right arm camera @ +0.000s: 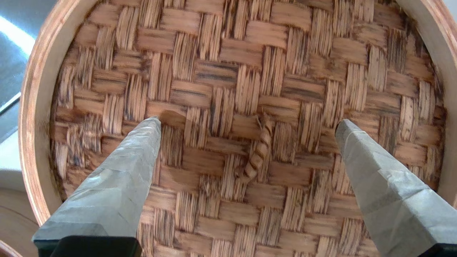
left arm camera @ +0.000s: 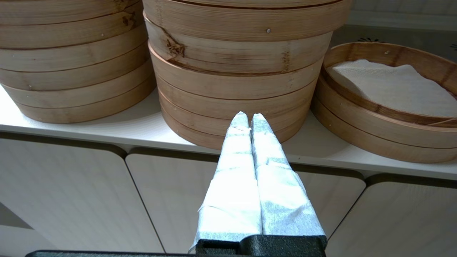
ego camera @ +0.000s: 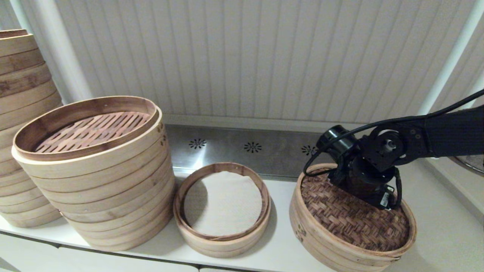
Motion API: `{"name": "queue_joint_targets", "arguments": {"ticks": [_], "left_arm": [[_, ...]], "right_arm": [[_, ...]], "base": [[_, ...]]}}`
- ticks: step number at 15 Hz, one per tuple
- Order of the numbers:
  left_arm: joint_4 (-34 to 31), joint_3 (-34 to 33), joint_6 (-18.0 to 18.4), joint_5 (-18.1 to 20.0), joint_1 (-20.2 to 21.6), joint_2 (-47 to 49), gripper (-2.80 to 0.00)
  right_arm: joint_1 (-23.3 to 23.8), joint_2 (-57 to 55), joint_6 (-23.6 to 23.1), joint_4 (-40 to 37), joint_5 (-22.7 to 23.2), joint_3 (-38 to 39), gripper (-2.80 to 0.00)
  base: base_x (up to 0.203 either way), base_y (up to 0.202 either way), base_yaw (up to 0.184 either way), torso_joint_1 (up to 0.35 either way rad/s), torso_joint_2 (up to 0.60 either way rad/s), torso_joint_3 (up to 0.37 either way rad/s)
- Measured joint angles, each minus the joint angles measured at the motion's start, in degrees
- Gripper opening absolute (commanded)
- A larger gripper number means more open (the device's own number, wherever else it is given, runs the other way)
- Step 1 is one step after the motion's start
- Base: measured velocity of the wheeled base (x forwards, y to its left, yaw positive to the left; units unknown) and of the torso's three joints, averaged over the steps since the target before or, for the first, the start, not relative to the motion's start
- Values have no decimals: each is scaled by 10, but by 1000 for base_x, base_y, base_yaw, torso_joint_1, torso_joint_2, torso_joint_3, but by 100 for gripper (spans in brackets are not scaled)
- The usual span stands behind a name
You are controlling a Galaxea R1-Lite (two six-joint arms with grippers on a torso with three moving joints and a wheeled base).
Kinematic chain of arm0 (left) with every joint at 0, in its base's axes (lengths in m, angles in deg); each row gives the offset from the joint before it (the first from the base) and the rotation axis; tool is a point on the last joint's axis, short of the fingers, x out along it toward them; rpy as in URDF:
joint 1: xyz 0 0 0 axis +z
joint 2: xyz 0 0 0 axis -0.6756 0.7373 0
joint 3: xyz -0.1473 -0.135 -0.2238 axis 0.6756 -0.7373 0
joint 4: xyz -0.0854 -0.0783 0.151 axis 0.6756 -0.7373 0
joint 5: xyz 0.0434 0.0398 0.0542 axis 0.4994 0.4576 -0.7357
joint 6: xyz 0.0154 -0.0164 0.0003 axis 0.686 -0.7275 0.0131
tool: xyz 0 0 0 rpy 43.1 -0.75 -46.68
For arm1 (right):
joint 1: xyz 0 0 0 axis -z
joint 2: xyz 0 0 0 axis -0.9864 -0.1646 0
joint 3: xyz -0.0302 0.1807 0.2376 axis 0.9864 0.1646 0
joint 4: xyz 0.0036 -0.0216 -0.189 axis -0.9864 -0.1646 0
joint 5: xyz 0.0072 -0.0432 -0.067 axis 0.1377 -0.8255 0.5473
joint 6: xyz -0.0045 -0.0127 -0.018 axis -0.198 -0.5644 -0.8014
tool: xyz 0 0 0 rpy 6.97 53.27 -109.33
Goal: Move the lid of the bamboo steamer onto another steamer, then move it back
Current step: Pick up the steamer
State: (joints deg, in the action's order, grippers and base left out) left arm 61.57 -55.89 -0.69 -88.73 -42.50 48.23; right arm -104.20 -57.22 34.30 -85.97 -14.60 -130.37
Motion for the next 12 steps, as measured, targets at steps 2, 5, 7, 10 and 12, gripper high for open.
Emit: {"name": "queue_joint_targets", "arguments": {"ticks": [2, 5, 7, 10, 12], "left_arm": [[0, 0, 0, 0, 0, 0, -280], [0, 0, 0, 0, 0, 0, -280], [0, 0, 0, 0, 0, 0, -280], [0, 0, 0, 0, 0, 0, -280], [0, 0, 0, 0, 0, 0, -280]], "right_arm": [[-3, -2, 0, 2, 0, 0, -280], [-4, -4, 0, 5, 1, 1, -280], [-5, -5, 0, 6, 1, 2, -280], [-6, -6, 1, 5, 3, 4, -280], [-7, -6, 1, 5, 4, 5, -280]], "base": [[0, 0, 0, 0, 0, 0], [0, 0, 0, 0, 0, 0], [0, 0, 0, 0, 0, 0], [0, 0, 0, 0, 0, 0], [0, 0, 0, 0, 0, 0]]}}
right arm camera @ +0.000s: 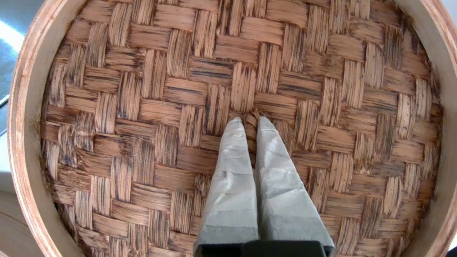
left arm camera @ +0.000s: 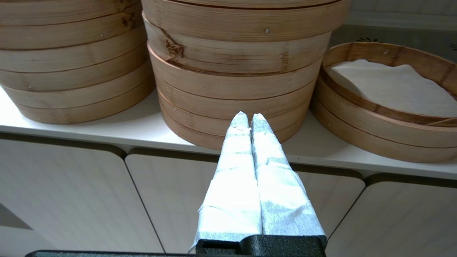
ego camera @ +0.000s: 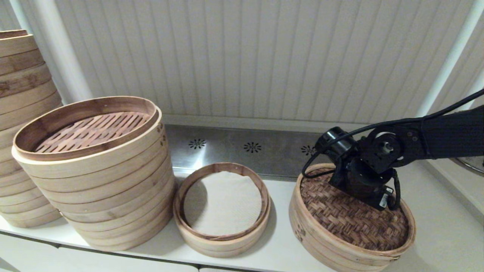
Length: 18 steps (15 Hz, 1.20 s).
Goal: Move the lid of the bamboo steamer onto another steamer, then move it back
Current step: Pick up the steamer, then put the steamer
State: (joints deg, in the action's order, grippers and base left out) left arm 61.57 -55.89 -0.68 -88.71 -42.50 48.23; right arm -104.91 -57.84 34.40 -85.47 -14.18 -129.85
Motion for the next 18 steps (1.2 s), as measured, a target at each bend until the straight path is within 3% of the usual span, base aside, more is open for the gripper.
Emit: {"name": "queue_joint_targets", "arguments": {"ticks": [7, 11, 18], "left_arm": [[0, 0, 0, 0, 0, 0, -280], [0, 0, 0, 0, 0, 0, -280], [0, 0, 0, 0, 0, 0, -280]], "right_arm": [[-1, 12, -2, 0, -3, -5, -280], [-3, 33, -10, -3, -45, -24, -280], [-29, 46, -25, -4, -46, -43, -280]], "base": [[0, 0, 0, 0, 0, 0], [0, 0, 0, 0, 0, 0], [0, 0, 0, 0, 0, 0]]}}
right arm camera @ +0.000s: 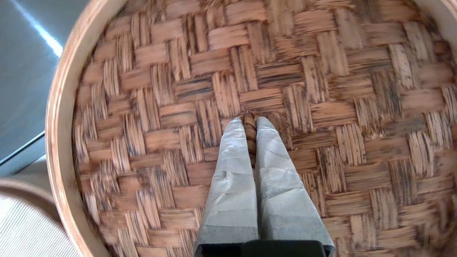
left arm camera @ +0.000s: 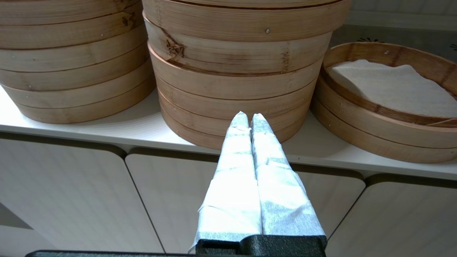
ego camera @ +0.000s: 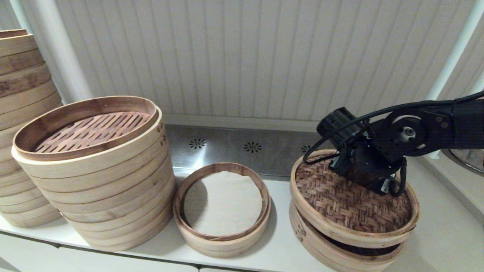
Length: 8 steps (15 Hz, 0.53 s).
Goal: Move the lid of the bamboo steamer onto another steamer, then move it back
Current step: Put the steamer
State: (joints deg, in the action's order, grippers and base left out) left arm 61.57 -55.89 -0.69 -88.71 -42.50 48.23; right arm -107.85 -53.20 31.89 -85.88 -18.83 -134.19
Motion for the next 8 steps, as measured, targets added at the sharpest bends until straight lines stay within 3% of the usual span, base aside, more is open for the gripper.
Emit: {"name": "queue_joint_targets", "arguments": {"ticks": [3, 8], "left_arm": [[0, 0, 0, 0, 0, 0, -280], [0, 0, 0, 0, 0, 0, -280]], "right_arm": [[-16, 10, -16, 4, -1, -6, -280], [-92, 19, -44, 8, -17, -19, -280]], "base": [[0, 0, 0, 0, 0, 0], [0, 0, 0, 0, 0, 0]]}}
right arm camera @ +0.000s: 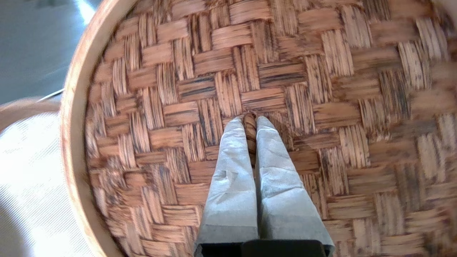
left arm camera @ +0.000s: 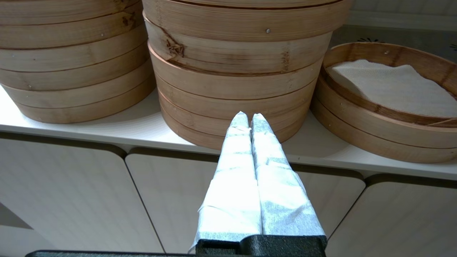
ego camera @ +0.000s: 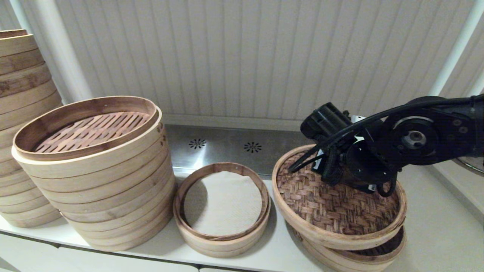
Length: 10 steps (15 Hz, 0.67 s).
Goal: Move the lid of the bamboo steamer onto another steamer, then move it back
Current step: Put the steamer
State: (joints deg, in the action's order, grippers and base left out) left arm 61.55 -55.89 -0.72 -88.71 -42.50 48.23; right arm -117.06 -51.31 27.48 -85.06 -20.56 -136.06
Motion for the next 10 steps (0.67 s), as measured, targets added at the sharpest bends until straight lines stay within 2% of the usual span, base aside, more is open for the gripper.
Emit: {"name": "queue_joint_targets", "arguments": {"ticks": [6, 10], "left_arm": [[0, 0, 0, 0, 0, 0, -280], [0, 0, 1, 0, 0, 0, -280]], "right_arm": [[-62, -19, -59, 23, 1, -47, -280], [-78, -42, -78, 44, 3, -73, -280]], "base": [[0, 0, 0, 0, 0, 0], [0, 0, 0, 0, 0, 0]]}}
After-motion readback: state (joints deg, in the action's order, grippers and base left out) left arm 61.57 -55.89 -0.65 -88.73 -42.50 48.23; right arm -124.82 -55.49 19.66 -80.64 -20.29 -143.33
